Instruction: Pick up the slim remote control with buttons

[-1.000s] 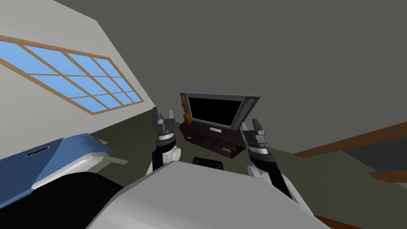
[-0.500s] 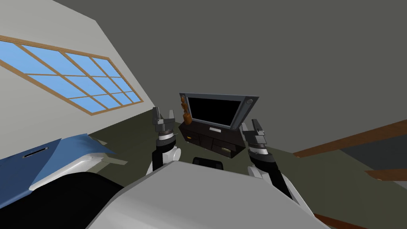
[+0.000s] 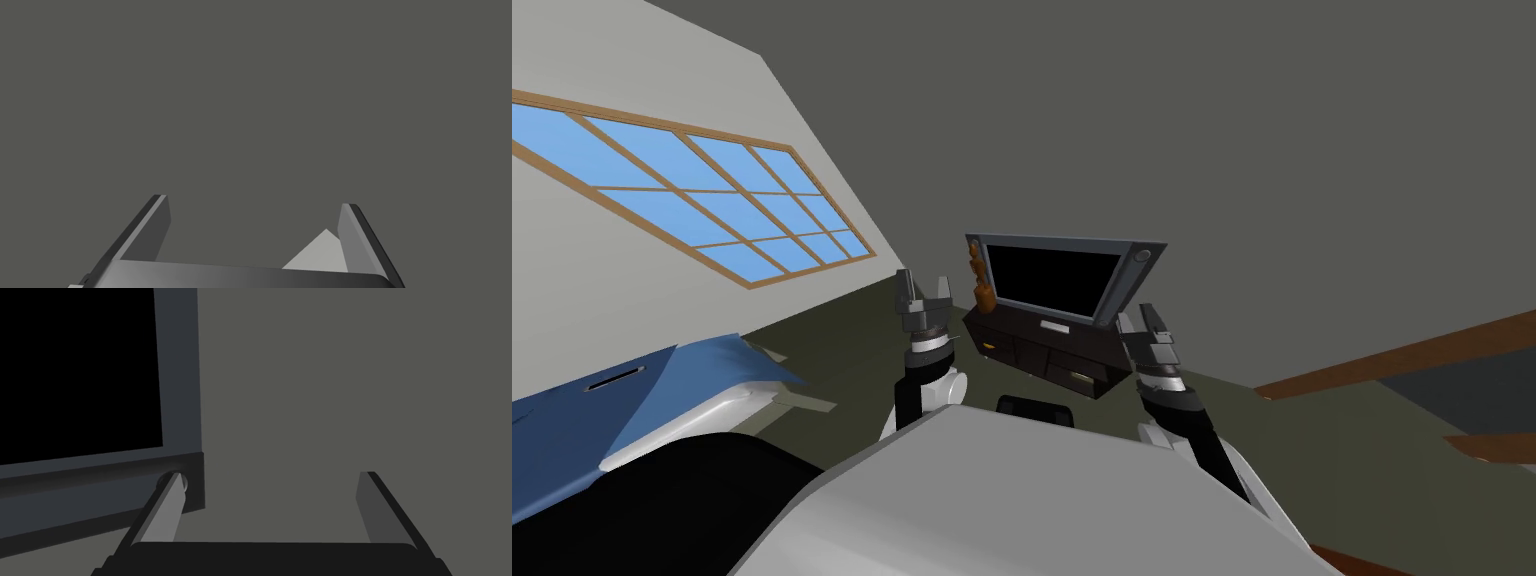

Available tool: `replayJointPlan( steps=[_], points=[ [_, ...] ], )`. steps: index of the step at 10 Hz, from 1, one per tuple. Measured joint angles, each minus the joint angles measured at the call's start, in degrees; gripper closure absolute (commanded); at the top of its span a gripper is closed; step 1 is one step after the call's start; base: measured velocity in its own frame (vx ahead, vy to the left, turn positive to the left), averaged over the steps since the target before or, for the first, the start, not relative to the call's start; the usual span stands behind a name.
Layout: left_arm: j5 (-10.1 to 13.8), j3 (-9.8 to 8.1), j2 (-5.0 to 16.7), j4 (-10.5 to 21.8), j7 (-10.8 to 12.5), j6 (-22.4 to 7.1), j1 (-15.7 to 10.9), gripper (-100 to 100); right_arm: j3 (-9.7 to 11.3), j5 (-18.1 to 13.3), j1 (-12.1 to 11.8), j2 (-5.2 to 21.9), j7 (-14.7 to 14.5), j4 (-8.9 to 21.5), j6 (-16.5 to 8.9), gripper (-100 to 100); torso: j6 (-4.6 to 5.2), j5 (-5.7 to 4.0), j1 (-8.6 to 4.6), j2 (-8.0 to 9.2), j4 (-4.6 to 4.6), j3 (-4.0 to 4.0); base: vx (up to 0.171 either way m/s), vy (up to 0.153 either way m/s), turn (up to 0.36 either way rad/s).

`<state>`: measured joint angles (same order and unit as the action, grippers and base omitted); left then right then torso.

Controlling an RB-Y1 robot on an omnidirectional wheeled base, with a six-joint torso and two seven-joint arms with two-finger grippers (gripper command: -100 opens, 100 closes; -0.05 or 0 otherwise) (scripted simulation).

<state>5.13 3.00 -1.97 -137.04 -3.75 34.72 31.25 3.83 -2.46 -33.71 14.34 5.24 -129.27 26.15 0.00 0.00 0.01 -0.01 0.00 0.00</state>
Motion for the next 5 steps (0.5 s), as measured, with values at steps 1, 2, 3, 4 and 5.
replayJointPlan(
  steps=[1,2,3,4,5],
  points=[
    [0.0,0.0,0.0,0.0,0.0,0.0,0.0,0,0.0,-0.3,-0.4,1.0,-0.3,1.0,0.3,-100,0.0,0.0,0.02,-0.02,0.0,-0.01,0.014,0.015,0.048],
    [0.0,0.0,0.0,0.0,0.0,0.0,0.0,0,0.1,-0.9,-0.5,2.0,-0.7,1.8,0.2,-100,-0.01,0.01,0.03,-0.04,-0.01,-0.02,-0.003,0.006,0.029],
    [0.0,0.0,0.0,0.0,0.0,0.0,0.0,0,-0.1,-1.0,-0.5,2.7,-0.8,2.2,0.1,-100,0.0,0.0,0.0,0.0,0.0,0.0,-0.012,-0.01,0.004],
    [0.0,0.0,0.0,0.0,0.0,0.0,0.0,0,-0.1,-1.0,-0.5,2.8,-0.9,2.4,0.1,-100,0.0,-0.01,-0.04,0.03,0.01,0.02,-0.043,-0.003,0.083],
    [0.0,0.0,0.0,0.0,0.0,0.0,0.0,0,-0.1,-1.0,-0.5,2.9,-0.9,2.4,0.1,-100,-0.01,0.0,-0.03,0.13,0.03,0.07,-0.096,-0.024,0.196]
  ],
)
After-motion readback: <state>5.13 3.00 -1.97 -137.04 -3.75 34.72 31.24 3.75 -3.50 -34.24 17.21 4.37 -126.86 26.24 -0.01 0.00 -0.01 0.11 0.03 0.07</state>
